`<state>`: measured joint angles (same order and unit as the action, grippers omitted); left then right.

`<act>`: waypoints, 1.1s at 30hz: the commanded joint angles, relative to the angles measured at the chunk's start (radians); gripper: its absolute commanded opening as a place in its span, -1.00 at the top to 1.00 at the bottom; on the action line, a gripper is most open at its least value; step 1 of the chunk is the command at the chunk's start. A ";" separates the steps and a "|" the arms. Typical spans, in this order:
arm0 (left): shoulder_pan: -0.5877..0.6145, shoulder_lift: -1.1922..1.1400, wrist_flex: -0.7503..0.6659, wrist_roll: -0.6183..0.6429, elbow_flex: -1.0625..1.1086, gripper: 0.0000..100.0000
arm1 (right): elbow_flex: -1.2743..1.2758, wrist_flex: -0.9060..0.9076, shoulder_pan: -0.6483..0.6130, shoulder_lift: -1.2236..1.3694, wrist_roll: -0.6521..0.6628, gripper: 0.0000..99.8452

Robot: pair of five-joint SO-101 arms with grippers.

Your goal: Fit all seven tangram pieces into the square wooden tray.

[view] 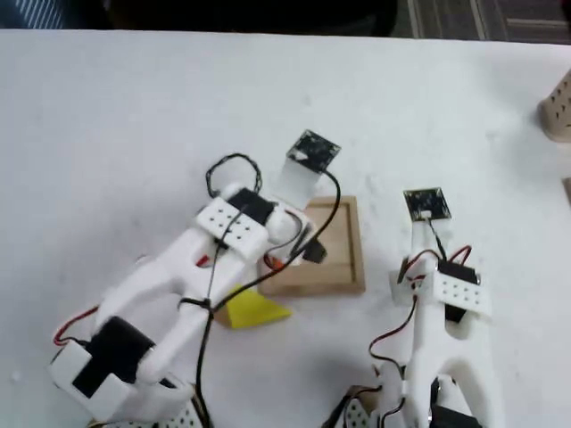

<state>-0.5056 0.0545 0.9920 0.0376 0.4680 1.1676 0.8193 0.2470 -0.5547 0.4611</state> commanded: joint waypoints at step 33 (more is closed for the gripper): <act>0.834 0.759 -0.298 -0.009 0.741 0.45 | -0.298 0.344 -0.274 -0.113 -0.147 0.96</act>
<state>0.2800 0.7833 0.7311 0.0330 1.2306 0.9943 1.0449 0.0783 -0.6283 0.3598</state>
